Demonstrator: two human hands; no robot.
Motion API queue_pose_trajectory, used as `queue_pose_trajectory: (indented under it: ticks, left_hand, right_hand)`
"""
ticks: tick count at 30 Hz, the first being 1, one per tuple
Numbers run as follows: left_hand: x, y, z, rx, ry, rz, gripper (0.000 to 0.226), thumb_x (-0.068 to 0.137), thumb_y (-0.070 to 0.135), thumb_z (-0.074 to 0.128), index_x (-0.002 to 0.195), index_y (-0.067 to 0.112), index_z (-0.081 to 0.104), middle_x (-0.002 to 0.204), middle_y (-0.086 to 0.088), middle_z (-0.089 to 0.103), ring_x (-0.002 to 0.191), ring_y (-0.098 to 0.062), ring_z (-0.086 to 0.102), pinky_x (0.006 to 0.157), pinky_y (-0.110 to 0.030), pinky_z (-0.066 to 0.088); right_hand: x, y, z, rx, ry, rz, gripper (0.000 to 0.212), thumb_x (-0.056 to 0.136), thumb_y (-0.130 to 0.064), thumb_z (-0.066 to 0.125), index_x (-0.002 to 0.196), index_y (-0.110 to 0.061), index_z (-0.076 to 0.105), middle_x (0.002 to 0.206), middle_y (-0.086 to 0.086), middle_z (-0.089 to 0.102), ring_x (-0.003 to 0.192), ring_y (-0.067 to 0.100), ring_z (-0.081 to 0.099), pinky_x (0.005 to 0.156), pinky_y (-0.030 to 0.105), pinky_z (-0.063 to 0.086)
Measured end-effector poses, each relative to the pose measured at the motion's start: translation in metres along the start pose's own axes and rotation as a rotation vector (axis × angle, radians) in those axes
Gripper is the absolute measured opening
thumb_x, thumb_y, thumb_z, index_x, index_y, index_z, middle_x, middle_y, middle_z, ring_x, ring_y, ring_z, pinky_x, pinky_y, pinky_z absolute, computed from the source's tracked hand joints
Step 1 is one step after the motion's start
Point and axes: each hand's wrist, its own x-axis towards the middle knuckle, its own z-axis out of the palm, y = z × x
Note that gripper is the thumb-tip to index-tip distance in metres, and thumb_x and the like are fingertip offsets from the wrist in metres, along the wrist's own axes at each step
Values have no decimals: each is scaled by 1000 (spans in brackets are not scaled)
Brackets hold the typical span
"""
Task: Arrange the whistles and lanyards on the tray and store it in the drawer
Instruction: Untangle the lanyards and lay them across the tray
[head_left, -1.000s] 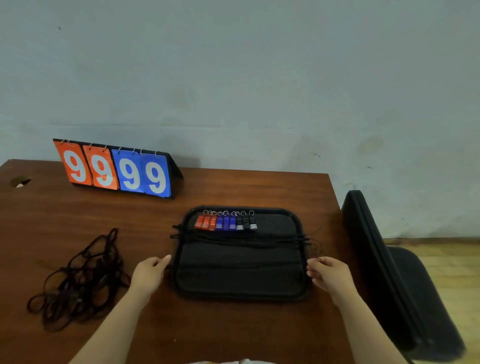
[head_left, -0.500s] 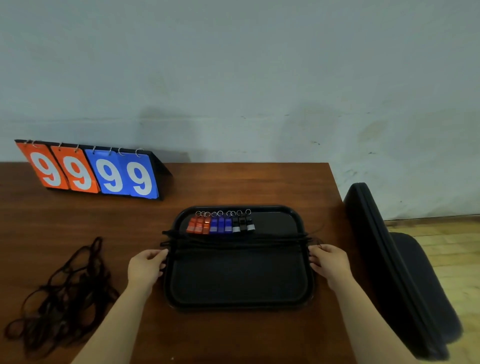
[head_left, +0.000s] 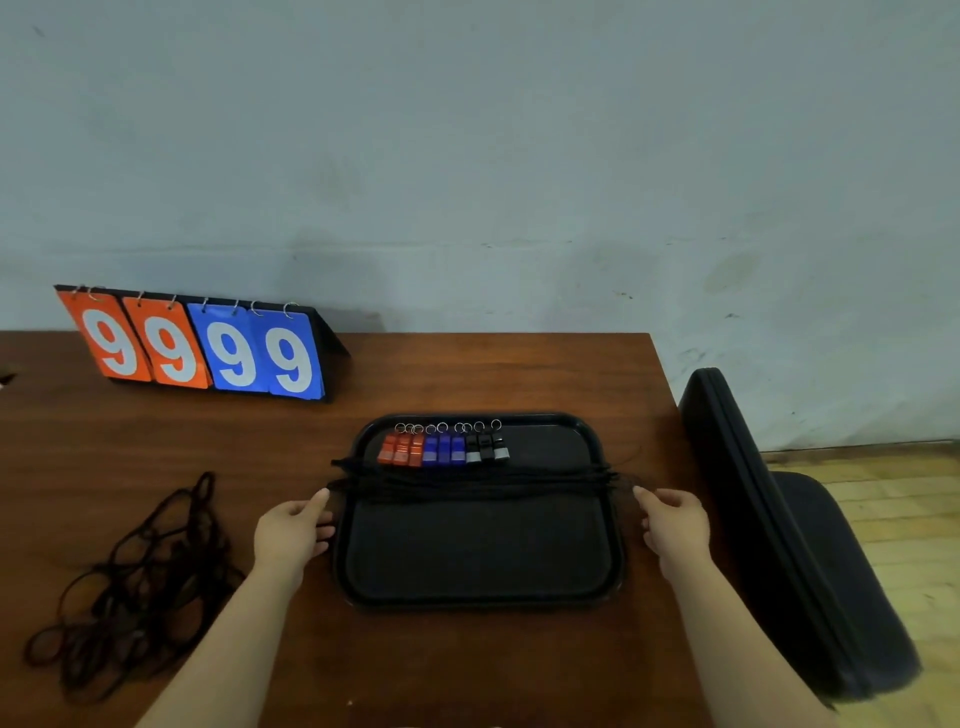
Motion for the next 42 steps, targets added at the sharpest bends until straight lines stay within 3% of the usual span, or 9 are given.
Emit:
queue_pose_trajectory:
  ticks: [3, 6, 9, 14, 23, 29, 34, 38, 42]
  left_hand:
    - [-12, -3, -10, -4, -2, 20, 23, 96, 22, 57, 110, 5, 61, 96, -10, 65, 87, -24, 63, 80, -40, 53]
    - [-24, -9, -21, 42, 4, 64, 16, 98, 16, 53, 106, 6, 62, 92, -8, 65, 81, -24, 61, 73, -38, 49]
    - [-34, -20, -34, 93, 0, 80, 15, 98, 16, 53, 104, 8, 64, 92, -7, 66, 81, -24, 63, 67, -35, 48]
    - [-48, -49, -56, 146, -3, 99, 16, 98, 15, 52, 101, 9, 66, 88, -6, 69, 72, -21, 63, 56, -29, 44]
    - [-55, -84, -136, 165, 118, 102, 13, 97, 18, 55, 93, 13, 66, 86, -3, 69, 74, -19, 62, 63, -30, 49]
    - [-44, -107, -178, 184, 190, 51, 16, 97, 23, 54, 95, 11, 64, 87, -5, 66, 76, -23, 63, 67, -36, 53]
    - [-29, -113, -189, 378, 256, 160, 18, 98, 27, 51, 110, 16, 58, 91, 3, 60, 72, -16, 60, 61, -34, 53]
    - [-11, -105, -183, 594, 220, 205, 36, 98, 39, 47, 126, 17, 54, 119, -3, 56, 80, -16, 56, 63, -30, 48]
    - [-1, -100, -173, 752, 212, 218, 40, 95, 45, 52, 121, 15, 54, 120, -2, 51, 84, -19, 60, 64, -30, 47]
  right_hand:
    - [-12, 2, -8, -31, 40, -60, 31, 91, -24, 66, 117, -9, 58, 94, 11, 62, 79, 24, 60, 65, 35, 52]
    - [-28, 4, -6, -84, -83, -149, 20, 93, -22, 62, 108, -8, 63, 83, 9, 64, 66, 20, 57, 56, 32, 49]
    - [-51, 1, 11, -194, -216, -228, 13, 95, -20, 60, 100, -9, 65, 85, 9, 66, 69, 18, 59, 62, 32, 50]
    - [-95, -5, 56, -307, -410, -344, 7, 96, -18, 60, 93, -11, 63, 83, 8, 64, 67, 15, 58, 55, 24, 46]
    - [-170, -4, 141, -474, -689, -490, 6, 96, -18, 59, 93, -16, 63, 87, 5, 65, 68, 12, 59, 57, 21, 46]
    - [-220, 14, 196, -782, -917, -599, 11, 98, -20, 54, 94, -17, 64, 92, 0, 65, 70, 10, 62, 59, 21, 49]
    - [-256, 33, 230, -1031, -1148, -719, 12, 98, -23, 52, 93, -18, 61, 93, -5, 61, 79, 13, 64, 69, 25, 50]
    - [-279, 44, 245, -1087, -1214, -777, 12, 97, -26, 53, 91, -20, 62, 93, 0, 64, 81, 17, 64, 76, 31, 53]
    - [-290, 49, 249, -1071, -1256, -820, 15, 95, -25, 53, 97, -16, 65, 84, -11, 56, 76, 7, 55, 75, 27, 50]
